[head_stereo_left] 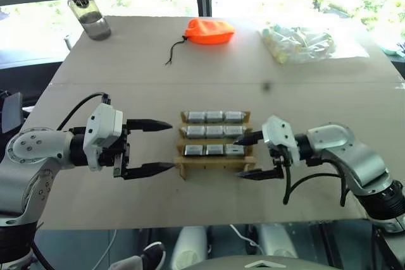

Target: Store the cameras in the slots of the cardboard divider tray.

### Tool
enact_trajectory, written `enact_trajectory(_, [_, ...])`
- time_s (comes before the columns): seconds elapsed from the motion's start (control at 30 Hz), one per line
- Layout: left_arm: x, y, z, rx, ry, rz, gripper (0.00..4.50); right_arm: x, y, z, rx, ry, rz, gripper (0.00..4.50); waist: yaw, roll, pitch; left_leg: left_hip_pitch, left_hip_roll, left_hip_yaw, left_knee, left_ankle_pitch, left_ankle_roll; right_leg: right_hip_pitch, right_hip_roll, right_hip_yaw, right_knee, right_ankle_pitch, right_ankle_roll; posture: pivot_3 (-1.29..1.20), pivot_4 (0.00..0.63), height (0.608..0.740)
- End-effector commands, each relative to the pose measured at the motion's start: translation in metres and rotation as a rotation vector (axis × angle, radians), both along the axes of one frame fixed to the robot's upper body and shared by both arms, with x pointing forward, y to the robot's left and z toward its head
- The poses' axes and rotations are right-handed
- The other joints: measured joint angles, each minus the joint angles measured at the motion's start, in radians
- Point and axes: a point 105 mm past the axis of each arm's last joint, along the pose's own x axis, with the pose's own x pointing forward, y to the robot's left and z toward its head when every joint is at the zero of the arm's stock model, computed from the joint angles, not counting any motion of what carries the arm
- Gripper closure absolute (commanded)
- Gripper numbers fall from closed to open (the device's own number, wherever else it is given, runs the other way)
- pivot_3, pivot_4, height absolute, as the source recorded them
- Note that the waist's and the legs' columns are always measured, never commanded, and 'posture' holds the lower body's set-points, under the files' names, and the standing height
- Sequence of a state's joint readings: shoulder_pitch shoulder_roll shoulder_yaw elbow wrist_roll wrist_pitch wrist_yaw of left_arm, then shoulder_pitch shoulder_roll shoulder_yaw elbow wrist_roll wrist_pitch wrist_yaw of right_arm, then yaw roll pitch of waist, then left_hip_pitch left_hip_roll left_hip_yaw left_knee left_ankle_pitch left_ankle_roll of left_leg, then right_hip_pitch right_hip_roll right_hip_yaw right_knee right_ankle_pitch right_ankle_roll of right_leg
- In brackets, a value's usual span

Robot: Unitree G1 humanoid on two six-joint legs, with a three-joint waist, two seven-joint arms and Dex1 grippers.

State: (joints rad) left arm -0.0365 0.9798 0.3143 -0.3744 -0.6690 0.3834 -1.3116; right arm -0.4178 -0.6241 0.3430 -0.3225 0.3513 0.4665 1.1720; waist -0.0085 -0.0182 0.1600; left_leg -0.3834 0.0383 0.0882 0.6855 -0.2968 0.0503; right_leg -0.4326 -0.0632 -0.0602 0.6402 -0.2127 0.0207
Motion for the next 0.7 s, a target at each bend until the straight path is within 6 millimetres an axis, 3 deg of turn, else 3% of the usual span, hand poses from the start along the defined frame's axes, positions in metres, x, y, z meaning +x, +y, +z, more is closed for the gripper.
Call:
enact_trajectory(0.03, [-0.002, 0.000, 0.009, 0.010, -0.046, -0.003, 0.00, 0.003, -0.006, -0.010, -0.100, -0.055, -0.002, 0.59, 0.000, 0.000, 0.000, 0.000, 0.000, 0.000, 0.000, 0.000, 0.000, 0.000, 0.000, 0.000, 0.000, 0.000, 0.000, 0.00, 0.150, 0.740])
enact_trajectory(0.13, [-0.002, 0.001, 0.008, 0.009, -0.045, 0.006, 0.00, 0.000, -0.010, -0.010, -0.108, -0.046, 0.007, 0.59, 0.001, -0.001, 0.000, 0.001, 0.000, 0.000, 0.000, 0.000, 0.000, 0.000, 0.000, 0.000, 0.000, 0.000, 0.000, 0.00, 0.150, 0.740])
enact_trajectory(0.27, [0.001, 0.004, 0.004, 0.014, -0.046, 0.042, 0.00, 0.005, -0.006, 0.024, 0.058, -0.059, -0.046, 0.59, 0.001, -0.001, 0.000, 0.001, 0.000, 0.000, 0.000, 0.000, 0.000, 0.001, 0.000, 0.000, 0.000, 0.000, 0.000, 0.00, 0.150, 0.740])
enact_trajectory(0.37, [0.004, 0.015, -0.002, 0.032, -0.066, 0.140, 0.00, 0.003, -0.024, 0.041, 0.152, -0.033, -0.117, 0.59, 0.002, 0.000, 0.000, 0.001, 0.000, 0.000, 0.000, 0.000, 0.000, 0.001, 0.000, 0.000, 0.000, 0.000, 0.000, 0.00, 0.150, 0.740])
enact_trajectory(0.47, [0.005, 0.023, -0.007, 0.036, -0.066, 0.218, 0.00, 0.002, -0.041, 0.047, 0.203, 0.002, -0.196, 0.59, 0.007, 0.000, 0.000, 0.000, 0.000, -0.002, -0.001, 0.000, 0.000, 0.001, -0.001, -0.002, -0.001, 0.000, 0.000, 0.00, 0.150, 0.740])
enact_trajectory(0.57, [0.005, 0.042, -0.023, 0.048, -0.072, 0.359, 0.00, 0.005, -0.081, 0.039, 0.198, -0.019, -0.370, 0.59, 0.014, 0.000, 0.000, 0.000, 0.000, -0.002, -0.001, 0.000, 0.000, 0.001, -0.001, -0.002, -0.002, 0.000, 0.000, 0.00, 0.150, 0.740])
enact_trajectory(0.63, [0.001, 0.053, -0.037, -0.004, -0.019, 0.432, 0.00, 0.007, -0.122, 0.020, 0.192, -0.018, -0.544, 0.59, 0.022, 0.000, -0.001, 0.000, 0.000, -0.001, -0.001, 0.000, 0.000, 0.001, -0.002, -0.002, -0.003, 0.000, 0.000, 0.00, 0.150, 0.740])
enact_trajectory(0.7, [0.000, 0.059, -0.045, -0.068, 0.014, 0.486, 0.00, 0.001, -0.151, 0.000, 0.156, -0.025, -0.631, 0.59, 0.025, -0.001, -0.001, 0.000, 0.000, -0.001, -0.002, -0.001, 0.001, 0.002, -0.001, -0.002, -0.004, 0.000, 0.000, 0.00, 0.150, 0.740])
